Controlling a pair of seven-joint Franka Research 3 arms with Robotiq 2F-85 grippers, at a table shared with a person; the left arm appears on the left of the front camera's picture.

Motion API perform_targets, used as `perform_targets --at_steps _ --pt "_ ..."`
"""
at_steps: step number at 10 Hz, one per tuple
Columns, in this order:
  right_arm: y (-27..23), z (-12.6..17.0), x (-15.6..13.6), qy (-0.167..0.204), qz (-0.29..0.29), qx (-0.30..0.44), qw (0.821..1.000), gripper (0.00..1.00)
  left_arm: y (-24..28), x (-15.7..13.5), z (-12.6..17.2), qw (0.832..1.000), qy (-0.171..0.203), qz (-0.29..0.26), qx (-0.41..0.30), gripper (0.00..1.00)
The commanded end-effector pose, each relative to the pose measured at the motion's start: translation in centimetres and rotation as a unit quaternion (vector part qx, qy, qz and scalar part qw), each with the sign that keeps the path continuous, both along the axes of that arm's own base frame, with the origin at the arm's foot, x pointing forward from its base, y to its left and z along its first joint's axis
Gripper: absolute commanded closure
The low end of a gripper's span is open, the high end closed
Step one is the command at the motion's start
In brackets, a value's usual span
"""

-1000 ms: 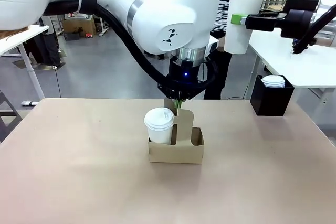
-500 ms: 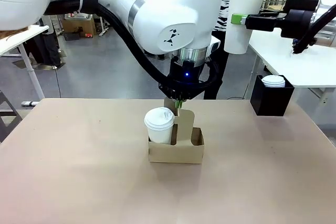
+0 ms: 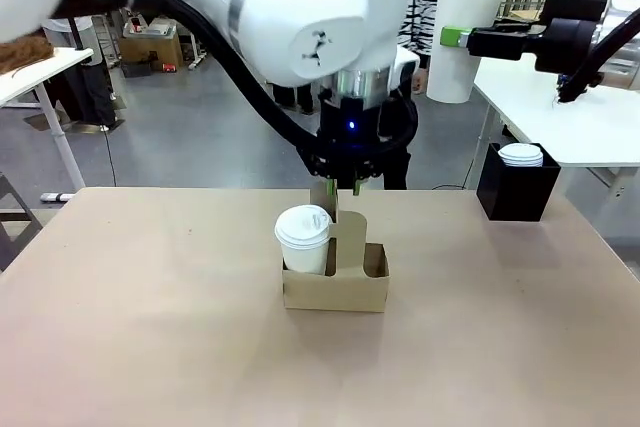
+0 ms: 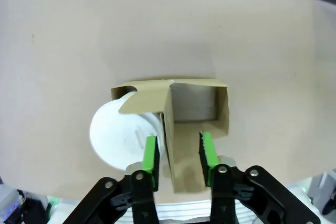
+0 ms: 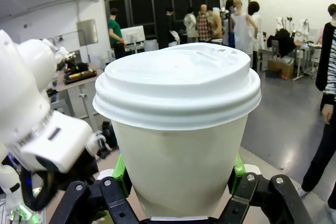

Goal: Pour a drink into a cup and package it in a carrier.
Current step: Insert the held 600 ml Paper Cup into the Cup Carrier.

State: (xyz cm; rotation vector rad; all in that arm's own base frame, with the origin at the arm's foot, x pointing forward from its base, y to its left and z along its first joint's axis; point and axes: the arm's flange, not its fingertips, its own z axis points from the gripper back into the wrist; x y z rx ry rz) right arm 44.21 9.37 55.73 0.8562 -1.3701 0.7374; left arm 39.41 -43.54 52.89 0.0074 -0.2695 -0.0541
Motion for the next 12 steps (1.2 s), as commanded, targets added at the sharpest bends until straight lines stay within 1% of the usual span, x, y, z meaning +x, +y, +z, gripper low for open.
perform_targets --at_steps 1,2,3,4,5,6,7,8,9,10,11,12 --pt "0.2 -1.0 1.1 0.030 0.029 0.004 0.999 0.19 3.7 -1.7 2.2 0.999 -0.007 -0.033 -0.031 0.00" --pt "0.3 -2.1 1.8 0.045 0.053 -0.001 0.998 0.19 5.4 -2.4 3.7 0.998 -0.007 -0.057 -0.039 0.11" --pt "0.7 -3.6 2.2 0.060 0.098 -0.008 0.993 0.19 7.6 -3.3 5.3 0.994 0.002 -0.102 -0.036 0.01" --pt "1.0 -5.1 2.3 0.071 0.137 -0.008 0.988 0.19 10.0 -3.8 6.2 0.989 0.004 -0.141 -0.036 0.00" --pt "1.2 -6.3 2.5 0.074 0.177 -0.013 0.981 0.19 12.9 -4.0 6.8 0.983 -0.005 -0.178 -0.047 0.00" --pt "1.5 -7.3 2.8 0.069 0.214 -0.018 0.974 0.19 16.5 -3.9 6.9 0.979 -0.004 -0.200 -0.042 0.00" --pt "2.1 -8.4 3.0 0.063 0.248 -0.018 0.967 0.19 19.7 -3.8 6.6 0.971 -0.006 -0.237 -0.037 0.00" --pt "2.5 -9.9 2.7 0.049 0.290 -0.019 0.956 0.19 23.4 -3.8 5.4 0.961 -0.022 -0.275 -0.033 0.00" --pt "2.8 -11.0 2.9 0.042 0.289 -0.020 0.956 0.19 26.0 -4.0 4.5 0.959 -0.058 -0.276 -0.042 0.00" --pt "2.5 -10.9 2.9 0.058 0.274 -0.021 0.960 0.19 27.0 -4.1 3.3 0.956 -0.082 -0.279 -0.028 0.00" --pt "3.2 -10.9 2.0 0.068 0.273 -0.021 0.959 0.19 23.7 -3.0 6.1 0.966 -0.025 -0.257 -0.026 0.00" --pt "3.2 -10.9 2.0 0.068 0.273 -0.021 0.959 0.19 23.7 -3.0 6.1 0.966 -0.025 -0.257 -0.026 0.00"
